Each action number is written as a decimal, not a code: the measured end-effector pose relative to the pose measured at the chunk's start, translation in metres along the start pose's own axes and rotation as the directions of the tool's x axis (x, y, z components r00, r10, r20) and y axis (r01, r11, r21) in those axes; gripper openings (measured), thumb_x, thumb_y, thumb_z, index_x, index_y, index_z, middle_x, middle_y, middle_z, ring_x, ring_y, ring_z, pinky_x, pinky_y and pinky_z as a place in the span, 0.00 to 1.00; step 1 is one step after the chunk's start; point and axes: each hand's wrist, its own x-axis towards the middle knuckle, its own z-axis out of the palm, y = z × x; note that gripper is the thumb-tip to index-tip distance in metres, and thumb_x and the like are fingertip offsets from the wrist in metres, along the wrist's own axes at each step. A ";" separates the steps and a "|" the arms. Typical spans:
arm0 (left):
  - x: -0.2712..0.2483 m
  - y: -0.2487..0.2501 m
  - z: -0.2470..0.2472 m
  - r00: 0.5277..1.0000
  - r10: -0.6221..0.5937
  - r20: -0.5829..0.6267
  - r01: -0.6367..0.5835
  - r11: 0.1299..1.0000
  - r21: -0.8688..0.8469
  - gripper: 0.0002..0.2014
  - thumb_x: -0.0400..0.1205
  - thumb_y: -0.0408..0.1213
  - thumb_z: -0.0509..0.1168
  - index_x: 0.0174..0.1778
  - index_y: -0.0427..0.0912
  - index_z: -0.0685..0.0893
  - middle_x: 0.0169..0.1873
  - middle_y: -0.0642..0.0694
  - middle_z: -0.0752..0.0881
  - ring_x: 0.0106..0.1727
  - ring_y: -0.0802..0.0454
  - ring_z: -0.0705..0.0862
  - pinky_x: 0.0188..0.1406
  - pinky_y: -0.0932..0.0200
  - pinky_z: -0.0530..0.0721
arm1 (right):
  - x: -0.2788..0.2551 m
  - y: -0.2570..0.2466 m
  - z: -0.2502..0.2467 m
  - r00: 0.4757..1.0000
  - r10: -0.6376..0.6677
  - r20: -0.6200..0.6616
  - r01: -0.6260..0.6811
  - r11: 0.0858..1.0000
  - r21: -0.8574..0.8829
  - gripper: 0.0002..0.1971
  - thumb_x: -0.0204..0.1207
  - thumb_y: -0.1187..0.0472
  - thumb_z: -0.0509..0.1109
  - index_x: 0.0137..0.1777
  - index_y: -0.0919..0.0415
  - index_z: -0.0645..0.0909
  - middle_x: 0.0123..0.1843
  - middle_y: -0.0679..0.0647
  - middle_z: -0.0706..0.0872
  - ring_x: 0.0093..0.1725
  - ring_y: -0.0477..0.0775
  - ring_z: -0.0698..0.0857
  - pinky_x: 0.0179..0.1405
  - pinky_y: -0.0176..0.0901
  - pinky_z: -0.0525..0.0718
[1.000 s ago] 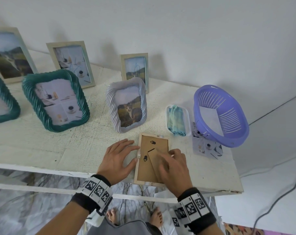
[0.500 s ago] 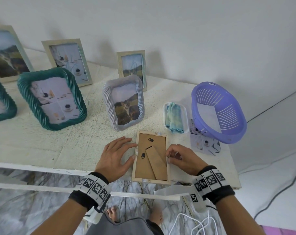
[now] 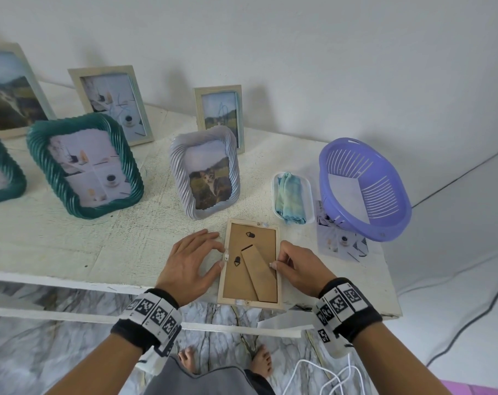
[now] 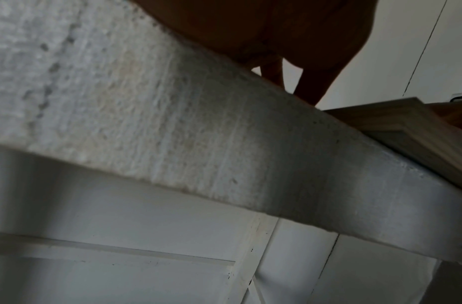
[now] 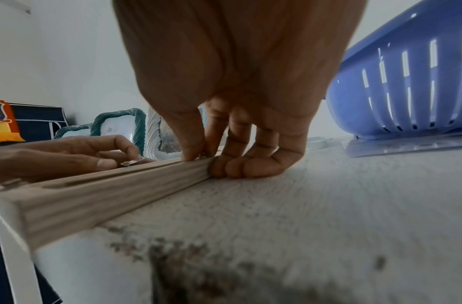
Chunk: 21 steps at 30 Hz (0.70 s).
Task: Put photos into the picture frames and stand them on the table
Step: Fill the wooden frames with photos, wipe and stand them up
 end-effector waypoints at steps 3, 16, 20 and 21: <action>0.000 0.000 0.001 1.000 0.009 -0.002 -0.009 1.000 0.002 0.13 0.81 0.56 0.58 0.58 0.60 0.80 0.71 0.57 0.79 0.78 0.56 0.69 0.76 0.48 0.67 | -0.001 -0.001 0.001 1.000 0.006 -0.011 -0.006 1.000 0.008 0.11 0.81 0.55 0.68 0.40 0.58 0.73 0.35 0.53 0.82 0.34 0.46 0.75 0.34 0.38 0.73; -0.001 0.003 0.000 0.994 0.064 0.088 -0.073 0.991 0.110 0.16 0.85 0.52 0.52 0.68 0.63 0.77 0.74 0.57 0.77 0.81 0.53 0.67 0.81 0.47 0.56 | -0.001 -0.007 -0.003 1.000 -0.003 0.001 0.003 0.999 -0.055 0.11 0.80 0.54 0.68 0.41 0.58 0.72 0.36 0.52 0.80 0.35 0.48 0.75 0.36 0.43 0.75; 0.000 0.003 0.001 0.997 0.046 0.070 -0.052 0.994 0.097 0.20 0.85 0.54 0.52 0.72 0.58 0.76 0.73 0.58 0.77 0.80 0.57 0.66 0.82 0.51 0.55 | 0.009 -0.015 -0.004 0.993 -0.003 -0.120 -0.019 0.983 -0.185 0.11 0.80 0.48 0.64 0.55 0.52 0.74 0.51 0.49 0.75 0.50 0.48 0.76 0.48 0.46 0.79; 0.000 0.003 0.001 0.997 0.047 0.067 -0.054 0.994 0.096 0.21 0.85 0.54 0.53 0.73 0.57 0.76 0.73 0.59 0.77 0.80 0.58 0.66 0.82 0.52 0.54 | 0.013 -0.018 -0.004 0.987 -0.010 -0.159 -0.020 0.981 -0.191 0.14 0.80 0.48 0.63 0.62 0.52 0.74 0.55 0.50 0.75 0.54 0.49 0.75 0.51 0.47 0.80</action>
